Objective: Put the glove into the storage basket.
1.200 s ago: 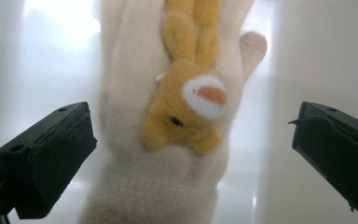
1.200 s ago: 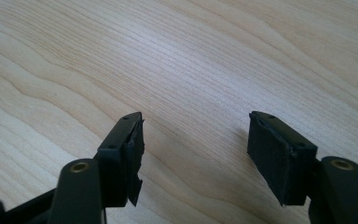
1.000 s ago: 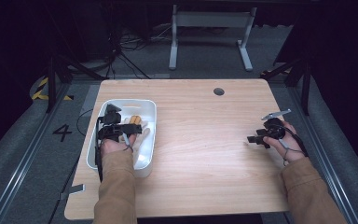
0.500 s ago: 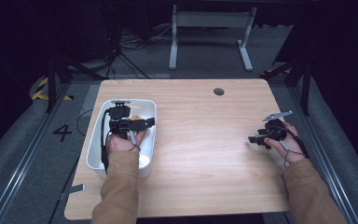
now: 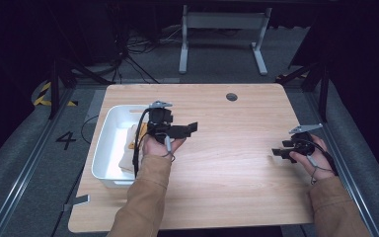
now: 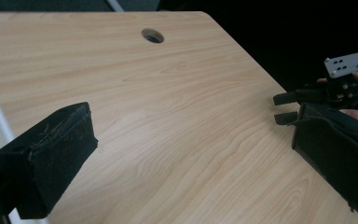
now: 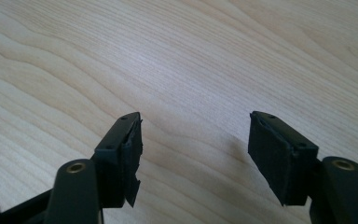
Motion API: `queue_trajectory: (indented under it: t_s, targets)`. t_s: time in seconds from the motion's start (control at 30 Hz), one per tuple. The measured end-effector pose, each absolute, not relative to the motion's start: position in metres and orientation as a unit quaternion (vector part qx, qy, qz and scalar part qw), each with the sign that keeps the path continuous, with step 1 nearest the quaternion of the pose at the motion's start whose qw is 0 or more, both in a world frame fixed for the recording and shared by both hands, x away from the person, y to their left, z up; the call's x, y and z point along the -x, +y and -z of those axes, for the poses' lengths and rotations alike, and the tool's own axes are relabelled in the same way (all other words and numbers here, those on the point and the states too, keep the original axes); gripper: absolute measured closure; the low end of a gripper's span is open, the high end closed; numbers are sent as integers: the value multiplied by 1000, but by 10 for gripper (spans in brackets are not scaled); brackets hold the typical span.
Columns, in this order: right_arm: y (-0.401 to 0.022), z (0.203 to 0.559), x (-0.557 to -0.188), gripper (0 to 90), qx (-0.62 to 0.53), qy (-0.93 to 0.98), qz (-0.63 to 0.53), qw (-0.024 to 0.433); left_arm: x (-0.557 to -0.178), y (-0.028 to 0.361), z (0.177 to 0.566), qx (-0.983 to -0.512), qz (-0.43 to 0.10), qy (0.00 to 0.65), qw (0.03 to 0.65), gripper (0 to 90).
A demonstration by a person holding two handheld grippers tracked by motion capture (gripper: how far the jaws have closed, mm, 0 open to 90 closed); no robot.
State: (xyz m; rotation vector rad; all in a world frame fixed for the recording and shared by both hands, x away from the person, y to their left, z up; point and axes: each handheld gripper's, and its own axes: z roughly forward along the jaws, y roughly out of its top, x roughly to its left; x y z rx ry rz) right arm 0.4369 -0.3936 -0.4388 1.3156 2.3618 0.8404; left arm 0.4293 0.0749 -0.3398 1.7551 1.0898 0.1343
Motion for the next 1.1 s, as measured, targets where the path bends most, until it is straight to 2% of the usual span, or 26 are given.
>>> queue_trajectory:
  t_s: [0.3, 0.67, 0.83, 1.1]
  targets:
    - [-395, 437, -432, 361, -443, 828, -304, 159, -422, 28, 346, -805, -72, 347, 475, 14]
    - [-385, 436, -433, 360, -419, 837, -319, 146, -413, -3, 368, -827, -45, 281, 485, 5]
    - [-386, 431, -432, 360, -418, 832, -338, 135, -401, -14, 396, -847, -14, 246, 471, 3]
    - [-389, 432, -433, 359, -426, 830, -335, 133, -396, -20, 421, -848, 19, 241, 471, 0]
